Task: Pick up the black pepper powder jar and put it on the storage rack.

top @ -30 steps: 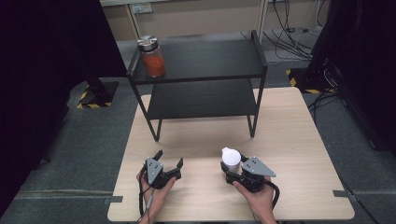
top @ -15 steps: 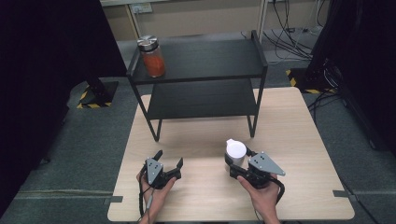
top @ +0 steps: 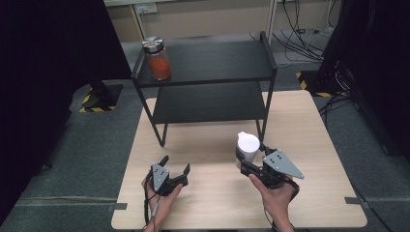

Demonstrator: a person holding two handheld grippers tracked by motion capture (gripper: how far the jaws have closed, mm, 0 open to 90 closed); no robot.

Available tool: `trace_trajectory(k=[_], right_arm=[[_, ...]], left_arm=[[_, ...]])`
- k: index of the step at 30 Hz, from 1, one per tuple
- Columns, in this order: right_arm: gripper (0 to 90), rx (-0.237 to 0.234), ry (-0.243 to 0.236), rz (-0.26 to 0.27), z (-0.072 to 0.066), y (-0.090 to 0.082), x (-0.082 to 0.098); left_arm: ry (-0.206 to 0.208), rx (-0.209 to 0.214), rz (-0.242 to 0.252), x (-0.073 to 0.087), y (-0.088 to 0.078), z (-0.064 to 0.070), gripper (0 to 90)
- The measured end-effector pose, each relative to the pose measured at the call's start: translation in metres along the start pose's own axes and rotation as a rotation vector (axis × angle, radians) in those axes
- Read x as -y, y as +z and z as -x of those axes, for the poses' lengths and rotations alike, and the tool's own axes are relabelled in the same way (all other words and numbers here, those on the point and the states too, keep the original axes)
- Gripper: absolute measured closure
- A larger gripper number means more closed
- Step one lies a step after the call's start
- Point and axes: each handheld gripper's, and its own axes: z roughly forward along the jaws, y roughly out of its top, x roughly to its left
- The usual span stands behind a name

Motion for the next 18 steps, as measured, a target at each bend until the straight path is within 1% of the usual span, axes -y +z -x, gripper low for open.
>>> trace_trajectory(k=[2,7,13,15,18], right_arm=[[30.3,0.001,0.000,0.007,0.000,0.000,-0.002],[30.4,0.006,0.001,0.024,0.000,0.002,-0.006],[30.4,0.008,-0.005,0.049,0.001,0.005,-0.016],[30.4,0.008,-0.011,0.064,0.000,0.007,-0.022],[30.4,0.007,-0.016,0.074,0.000,0.009,-0.027]], left_arm=[[-0.005,0.000,-0.002,0.000,0.000,0.000,10.5],[-0.003,0.000,-0.002,0.000,0.000,0.000,10.5],[-0.005,-0.001,-0.002,0.000,0.000,0.000,10.5],[-0.005,-0.001,-0.003,0.000,0.000,0.000,10.5],[-0.004,-0.002,-0.003,0.000,0.000,0.000,10.5]])
